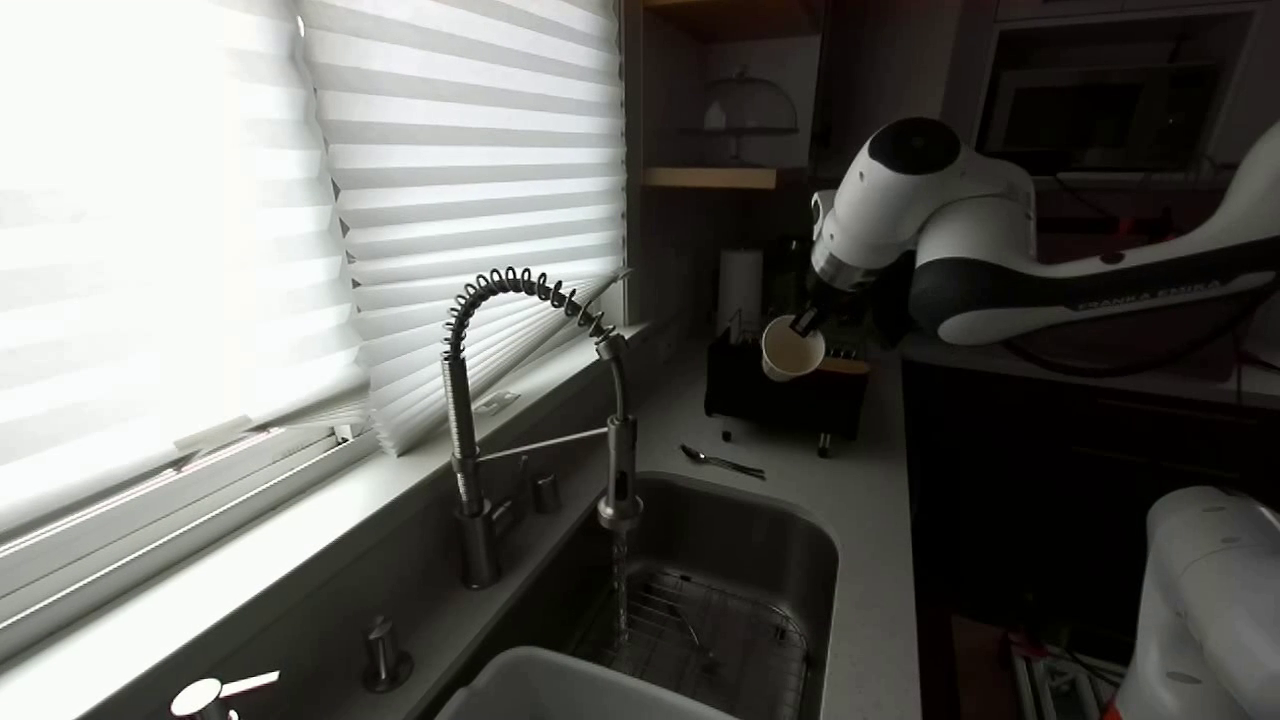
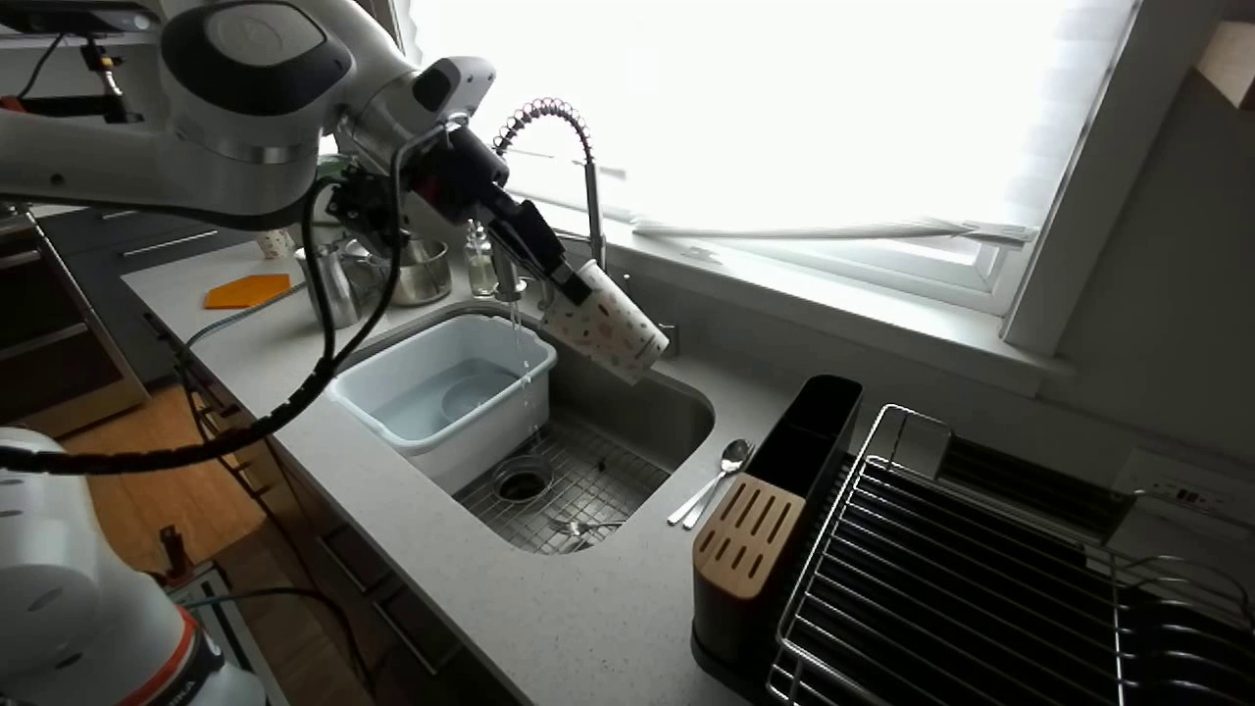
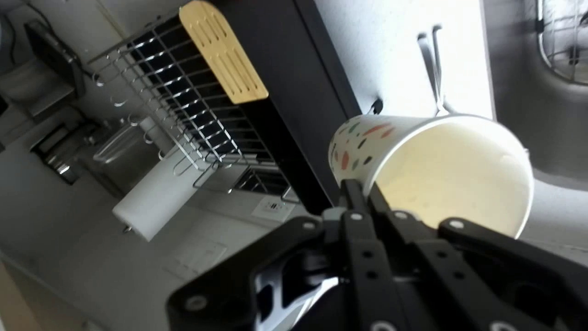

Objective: Pick up the paper cup from the kitchen counter and pour out all the water in it into the sink, put the paper cup back on the kitchen counter

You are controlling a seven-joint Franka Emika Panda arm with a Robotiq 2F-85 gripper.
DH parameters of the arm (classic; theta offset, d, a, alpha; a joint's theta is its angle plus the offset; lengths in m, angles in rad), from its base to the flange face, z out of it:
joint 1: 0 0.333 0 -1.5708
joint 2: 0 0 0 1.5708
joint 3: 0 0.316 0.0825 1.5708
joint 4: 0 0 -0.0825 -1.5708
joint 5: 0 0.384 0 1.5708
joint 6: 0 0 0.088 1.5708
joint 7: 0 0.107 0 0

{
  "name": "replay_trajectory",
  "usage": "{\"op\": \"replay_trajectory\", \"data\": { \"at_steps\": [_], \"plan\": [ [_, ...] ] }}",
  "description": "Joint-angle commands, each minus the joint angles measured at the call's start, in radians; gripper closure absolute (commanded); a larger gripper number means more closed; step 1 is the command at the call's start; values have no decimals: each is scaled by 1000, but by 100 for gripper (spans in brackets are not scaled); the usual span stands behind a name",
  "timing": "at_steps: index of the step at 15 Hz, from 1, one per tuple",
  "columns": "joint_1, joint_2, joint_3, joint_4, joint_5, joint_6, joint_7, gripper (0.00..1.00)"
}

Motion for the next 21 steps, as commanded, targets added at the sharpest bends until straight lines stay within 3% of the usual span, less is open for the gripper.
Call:
{"op": "replay_trajectory", "data": {
  "at_steps": [1, 8, 12, 16, 21],
  "plan": [
    [-66, 35, -29, 22, 180, -59, -143, 99],
    [-193, 121, -81, 54, 412, -237, -369, 99],
    [-219, 198, -144, 82, 515, -295, -535, 99],
    [-225, 238, -199, 90, 588, -238, -676, 99],
    [-251, 272, -230, 83, 619, -77, -723, 99]
  ]
}}
